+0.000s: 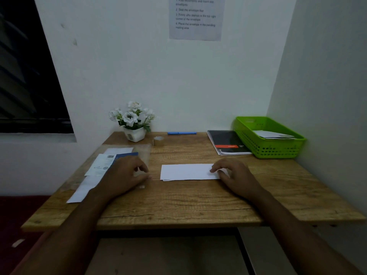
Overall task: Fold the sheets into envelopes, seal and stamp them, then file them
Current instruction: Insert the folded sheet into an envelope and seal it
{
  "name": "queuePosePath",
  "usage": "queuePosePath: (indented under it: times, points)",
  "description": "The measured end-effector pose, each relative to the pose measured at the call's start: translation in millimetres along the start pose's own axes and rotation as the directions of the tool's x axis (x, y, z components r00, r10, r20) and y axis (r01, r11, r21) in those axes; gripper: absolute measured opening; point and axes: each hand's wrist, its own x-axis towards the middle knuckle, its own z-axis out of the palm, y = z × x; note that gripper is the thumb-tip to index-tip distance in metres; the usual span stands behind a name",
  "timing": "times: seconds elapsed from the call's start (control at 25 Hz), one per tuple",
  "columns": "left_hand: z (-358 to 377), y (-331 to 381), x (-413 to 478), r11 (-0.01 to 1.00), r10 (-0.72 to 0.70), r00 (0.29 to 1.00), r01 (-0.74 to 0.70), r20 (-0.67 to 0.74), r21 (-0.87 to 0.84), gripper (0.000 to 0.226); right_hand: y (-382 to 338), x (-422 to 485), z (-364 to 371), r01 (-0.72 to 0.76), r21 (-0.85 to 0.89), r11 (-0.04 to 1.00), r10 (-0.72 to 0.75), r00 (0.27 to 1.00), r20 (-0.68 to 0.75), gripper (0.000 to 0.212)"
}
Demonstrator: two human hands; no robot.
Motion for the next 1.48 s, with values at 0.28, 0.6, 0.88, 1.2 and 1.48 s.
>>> queuePosePath:
  times: [0.28,0.6,0.88,1.2,1.48]
  points:
    - [-32.4,-41.2,-35.9,0.999,-0.034,0.999,0.034,-0.017,0.014,0.039,-38.3,23.7,36.1,0.108,0.009,0.994,-0.108,0.987,0.118,0.021]
    - [-48.9,-72.1,-60.6,0.994,-0.112,0.994,0.112,-0.011,0.01,0.046,-95.6,49.4,89.9,0.25,0.045,0.967,-0.254,0.947,0.197,0.02]
    - [-44.7,-86.0,-70.9,0.98,-0.171,0.98,0.159,-0.103,-0.12,0.038,-142.7,61.8,131.3,0.382,0.042,0.923,-0.378,0.88,0.288,0.015]
    - [-42.8,-85.9,-67.6,0.984,-0.149,0.986,0.14,-0.08,-0.109,0.023,-166.1,70.6,154.1,0.535,-0.038,0.844,-0.507,0.82,0.266,0.022]
    - [-45.4,-76.7,-68.9,0.979,-0.131,0.979,0.104,-0.155,-0.176,0.006,-185.3,74.5,163.3,0.796,-0.346,0.497,-0.801,0.574,0.171,0.019]
